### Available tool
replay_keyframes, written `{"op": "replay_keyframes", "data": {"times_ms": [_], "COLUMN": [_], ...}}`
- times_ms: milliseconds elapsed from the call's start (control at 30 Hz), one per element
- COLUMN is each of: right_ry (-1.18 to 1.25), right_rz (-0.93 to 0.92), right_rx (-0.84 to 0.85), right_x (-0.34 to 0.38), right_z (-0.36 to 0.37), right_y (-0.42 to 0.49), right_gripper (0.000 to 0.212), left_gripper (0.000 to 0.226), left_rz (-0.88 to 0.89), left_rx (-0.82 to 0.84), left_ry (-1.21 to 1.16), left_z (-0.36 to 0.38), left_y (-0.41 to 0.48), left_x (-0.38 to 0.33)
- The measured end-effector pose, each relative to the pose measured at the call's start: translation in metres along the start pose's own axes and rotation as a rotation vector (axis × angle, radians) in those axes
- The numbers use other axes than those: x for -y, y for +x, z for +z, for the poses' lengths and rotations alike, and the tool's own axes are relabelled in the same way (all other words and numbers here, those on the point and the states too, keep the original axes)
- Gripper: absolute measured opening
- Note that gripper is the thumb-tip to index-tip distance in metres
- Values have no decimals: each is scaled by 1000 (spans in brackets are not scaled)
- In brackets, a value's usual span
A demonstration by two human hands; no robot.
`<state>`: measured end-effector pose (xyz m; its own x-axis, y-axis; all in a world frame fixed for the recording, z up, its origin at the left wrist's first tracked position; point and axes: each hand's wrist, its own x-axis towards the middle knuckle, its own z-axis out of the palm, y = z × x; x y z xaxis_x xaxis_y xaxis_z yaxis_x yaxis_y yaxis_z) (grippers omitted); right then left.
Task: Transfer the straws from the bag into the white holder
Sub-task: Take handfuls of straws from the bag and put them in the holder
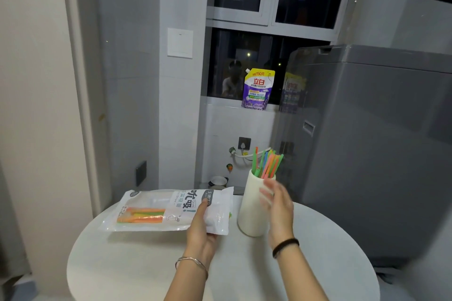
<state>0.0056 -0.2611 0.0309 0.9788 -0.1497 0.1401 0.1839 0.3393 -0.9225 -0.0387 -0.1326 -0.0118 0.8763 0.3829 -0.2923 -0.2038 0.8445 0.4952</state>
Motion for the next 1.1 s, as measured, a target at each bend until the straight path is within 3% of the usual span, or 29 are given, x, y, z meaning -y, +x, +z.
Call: {"op": "replay_keyframes", "data": {"times_ms": [133, 267, 400, 600, 800, 1100], "right_ry": [290, 482, 481, 298, -282, -262], "right_rz": [510, 728, 690, 637, 329, 197], "right_rx": [91, 159, 146, 120, 196, 303], "right_x": [-40, -52, -56, -58, -56, -54], "right_z": [-2, 7, 7, 8, 10, 14], "right_y": [-22, -33, -38, -46, -54, -56], "right_gripper": [35, 44, 36, 21, 21, 18], "left_gripper": [36, 29, 27, 21, 28, 44], "left_rz": [102, 267, 349, 301, 254, 157], "left_rx": [-56, -48, -9, -43, -118, -145], "left_ry": [234, 450, 650, 586, 393, 235], "left_z": [-2, 3, 7, 3, -10, -15], "left_y": [-4, -13, -18, -19, -12, -7], "left_x": [4, 11, 11, 7, -3, -6]}}
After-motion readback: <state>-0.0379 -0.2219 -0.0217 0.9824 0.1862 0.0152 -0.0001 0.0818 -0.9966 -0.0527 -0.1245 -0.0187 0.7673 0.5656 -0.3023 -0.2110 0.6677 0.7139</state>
